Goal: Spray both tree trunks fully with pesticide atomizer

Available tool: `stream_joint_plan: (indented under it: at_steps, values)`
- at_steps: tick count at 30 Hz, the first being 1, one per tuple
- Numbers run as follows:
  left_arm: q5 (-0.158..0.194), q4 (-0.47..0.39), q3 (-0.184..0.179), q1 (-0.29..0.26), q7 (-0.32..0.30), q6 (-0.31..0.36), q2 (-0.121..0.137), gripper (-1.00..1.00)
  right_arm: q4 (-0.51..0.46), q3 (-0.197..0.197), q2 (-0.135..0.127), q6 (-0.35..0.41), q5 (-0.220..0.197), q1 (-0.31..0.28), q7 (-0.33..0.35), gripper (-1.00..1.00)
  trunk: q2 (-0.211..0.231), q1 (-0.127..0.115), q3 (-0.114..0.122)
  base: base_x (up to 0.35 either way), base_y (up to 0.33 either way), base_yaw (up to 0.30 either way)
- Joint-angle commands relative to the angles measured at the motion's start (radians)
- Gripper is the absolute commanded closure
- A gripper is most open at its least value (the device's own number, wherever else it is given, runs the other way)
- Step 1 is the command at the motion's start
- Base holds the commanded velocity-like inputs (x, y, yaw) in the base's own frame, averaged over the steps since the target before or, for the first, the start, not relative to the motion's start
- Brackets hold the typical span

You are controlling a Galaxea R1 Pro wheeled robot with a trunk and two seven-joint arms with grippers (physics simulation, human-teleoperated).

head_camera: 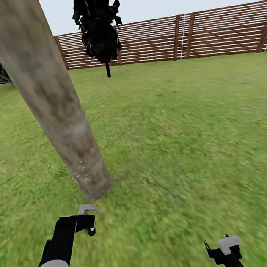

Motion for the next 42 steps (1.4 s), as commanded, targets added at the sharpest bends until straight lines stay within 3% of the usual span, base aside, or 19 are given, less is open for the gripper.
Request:
stream_joint_plan:
  at_steps: [1,4,6,7,9,15,18,21,23,25,29,32,38,42]
  values:
    - [-0.005,0.001,0.003,0.0,0.0,-0.002,-0.001,1.0,0.0,0.0,0.0,0.0,0.0,0.0,0.0,-1.0,0.0,0.0,0.0,0.0,0.0,0.0]
    - [-0.008,-0.006,0.008,0.001,0.001,-0.003,0.021,1.0,0.0,0.0,0.0,0.0,0.0,0.0,0.0,-1.0,0.0,0.0,0.0,0.0,0.0,0.0]
    - [-0.005,-0.009,0.014,0.001,0.021,-0.002,0.075,1.0,0.0,0.0,0.0,0.0,0.0,0.0,0.0,-1.0,0.0,0.0,0.0,0.0,0.0,0.0]
    - [-0.004,-0.01,0.026,0.002,0.026,-0.002,0.089,1.0,0.0,0.0,0.0,0.0,0.0,0.0,0.0,-1.0,0.0,0.0,0.0,0.0,0.0,0.0]
    - [-0.003,-0.011,0.049,0.002,0.03,-0.003,0.096,1.0,0.0,0.0,0.0,0.0,0.0,0.0,0.0,-1.0,0.0,0.0,0.0,0.0,0.0,0.0]
    - [0.0,0.005,0.063,0.002,0.057,-0.091,0.063,1.0,0.0,0.0,0.0,0.0,0.0,0.0,0.0,-1.0,0.0,0.0,0.0,0.256,0.0,0.0]
    - [-0.003,0.012,0.068,0.002,0.059,-0.101,0.063,1.0,0.0,0.0,0.0,0.0,0.0,0.0,0.0,-1.0,0.0,0.0,0.0,0.289,0.0,0.0]
    - [-0.005,0.023,0.138,0.015,0.065,-0.211,0.073,1.0,0.0,0.001,0.0,0.0,0.0,0.0,0.0,-1.0,0.0,0.0,0.0,0.052,0.0,0.0]
    - [-0.004,0.036,0.158,0.025,0.066,-0.263,0.072,1.0,0.0,0.001,0.0,0.0,0.0,0.0,0.0,-1.0,0.0,0.0,0.0,0.009,0.0,0.0]
    - [-0.008,0.128,0.166,0.031,0.08,-0.322,0.062,1.0,0.0,0.001,0.0,0.0,0.0,0.0,0.0,-1.0,0.0,0.0,0.0,0.001,0.0,0.0]
    - [-0.006,0.212,0.167,0.032,0.099,-0.33,0.044,1.0,0.0,0.001,0.0,0.0,0.001,0.0,0.0,-1.0,0.0,0.0,0.0,0.0,0.0,0.0]
    - [-0.005,0.225,0.168,0.027,0.109,-0.32,0.039,1.0,0.0,0.001,0.0,0.0,0.001,0.0,0.0,-1.0,0.0,0.0,0.0,0.0,0.0,0.0]
    - [0.0,0.229,0.169,0.012,0.24,-0.314,0.039,1.0,0.0,0.002,0.001,0.0,0.001,0.0,0.0,-1.0,0.0,0.0,0.0,0.0,0.0,0.014]
    - [-0.001,0.231,0.169,-0.015,0.259,-0.312,0.034,1.0,0.0,0.002,0.002,0.0,0.001,0.0,0.0,-1.0,0.0,0.0,0.0,0.0,0.0,0.222]
